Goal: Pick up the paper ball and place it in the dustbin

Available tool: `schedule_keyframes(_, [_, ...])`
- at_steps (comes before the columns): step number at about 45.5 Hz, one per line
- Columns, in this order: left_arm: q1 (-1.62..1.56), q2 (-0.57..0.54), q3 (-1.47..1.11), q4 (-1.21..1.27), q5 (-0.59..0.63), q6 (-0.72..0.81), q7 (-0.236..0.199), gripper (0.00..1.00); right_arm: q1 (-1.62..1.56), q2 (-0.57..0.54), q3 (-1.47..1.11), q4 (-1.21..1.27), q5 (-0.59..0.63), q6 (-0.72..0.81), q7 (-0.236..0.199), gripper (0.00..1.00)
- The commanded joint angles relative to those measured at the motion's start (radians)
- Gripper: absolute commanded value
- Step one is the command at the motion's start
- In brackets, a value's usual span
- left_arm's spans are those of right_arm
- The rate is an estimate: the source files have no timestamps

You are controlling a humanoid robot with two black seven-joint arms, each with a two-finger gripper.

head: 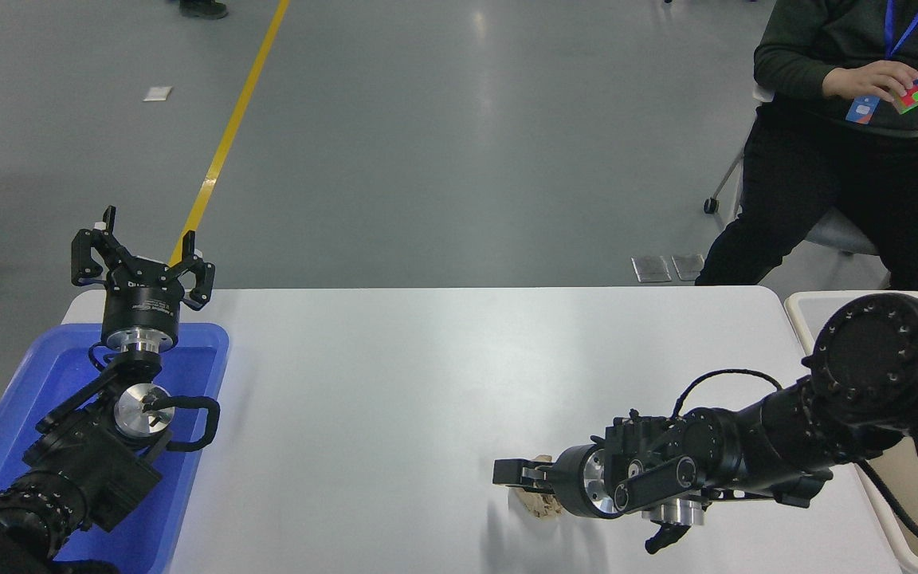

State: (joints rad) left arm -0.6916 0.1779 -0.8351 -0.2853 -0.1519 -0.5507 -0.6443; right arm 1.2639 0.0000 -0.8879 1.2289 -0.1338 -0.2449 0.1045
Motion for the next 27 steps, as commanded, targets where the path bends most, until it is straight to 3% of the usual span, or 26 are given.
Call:
schedule_keyframes(1, [0.000,0.000,0.001,0.000,0.000,0.000,0.000,0.99,0.000,0.000,-0.013,-0.006,-0.023,0.001,0.003,0.00])
schedule_keyframes(17, [0.000,0.000,0.001,0.000,0.000,0.000,0.000,0.99,0.037,0.000,-0.037,0.020,-0.017,0.010,0.012,0.00])
schedule_keyframes(27, [0.000,0.000,0.001,0.000,0.000,0.000,0.000,0.99,0.257,0.000,-0.066,0.234,-0.017,0.029,0.017,0.00])
